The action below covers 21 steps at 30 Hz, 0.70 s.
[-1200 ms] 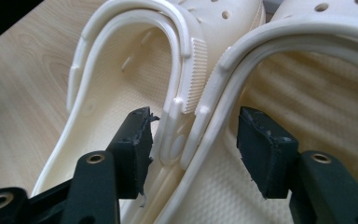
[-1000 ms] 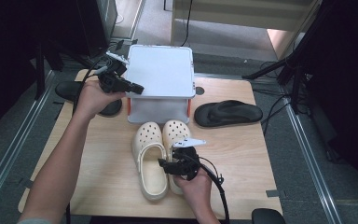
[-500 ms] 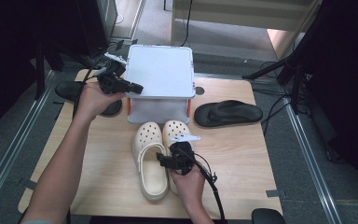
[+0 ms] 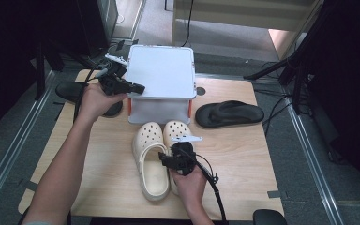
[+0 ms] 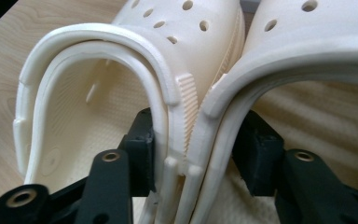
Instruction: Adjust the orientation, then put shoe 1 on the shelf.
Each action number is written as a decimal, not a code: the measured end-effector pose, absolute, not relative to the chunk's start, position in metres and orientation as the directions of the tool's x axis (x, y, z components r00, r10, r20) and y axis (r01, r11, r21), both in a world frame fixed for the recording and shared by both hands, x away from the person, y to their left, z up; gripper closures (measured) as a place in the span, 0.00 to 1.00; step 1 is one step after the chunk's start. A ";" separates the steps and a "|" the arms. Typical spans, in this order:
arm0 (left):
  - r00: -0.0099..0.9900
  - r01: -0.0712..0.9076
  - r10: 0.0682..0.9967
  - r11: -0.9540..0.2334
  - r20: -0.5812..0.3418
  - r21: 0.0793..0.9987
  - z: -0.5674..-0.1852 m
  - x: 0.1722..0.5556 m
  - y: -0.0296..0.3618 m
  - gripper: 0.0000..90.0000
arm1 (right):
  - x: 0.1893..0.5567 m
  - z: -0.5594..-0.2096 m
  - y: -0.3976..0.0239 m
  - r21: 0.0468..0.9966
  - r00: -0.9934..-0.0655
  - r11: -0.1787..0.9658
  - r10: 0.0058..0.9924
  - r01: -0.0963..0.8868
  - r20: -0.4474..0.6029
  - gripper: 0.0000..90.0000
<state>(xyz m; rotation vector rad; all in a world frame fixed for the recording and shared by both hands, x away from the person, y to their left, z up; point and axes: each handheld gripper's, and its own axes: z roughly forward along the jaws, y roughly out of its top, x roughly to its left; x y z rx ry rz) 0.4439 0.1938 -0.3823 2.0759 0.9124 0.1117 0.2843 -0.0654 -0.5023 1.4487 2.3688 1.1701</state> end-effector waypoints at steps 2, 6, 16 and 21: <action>0.729 0.565 0.646 -0.380 -0.228 0.732 -0.382 0.443 0.193 0.98 | 0.284 -0.502 -0.066 0.673 -0.526 0.235 0.807 0.702 0.268 0.64; 0.728 0.562 0.648 -0.379 -0.223 0.735 -0.382 0.442 0.192 0.98 | 0.284 -0.501 -0.067 0.667 -0.511 0.225 0.817 0.710 0.268 0.68; 0.728 0.560 0.645 -0.366 -0.231 0.743 -0.384 0.442 0.194 0.98 | 0.286 -0.495 -0.076 0.671 -0.498 0.219 0.829 0.709 0.256 0.73; 0.726 0.560 0.648 -0.366 -0.227 0.743 -0.384 0.441 0.194 0.98 | 0.288 -0.491 -0.080 0.677 -0.495 0.203 0.826 0.707 0.269 0.73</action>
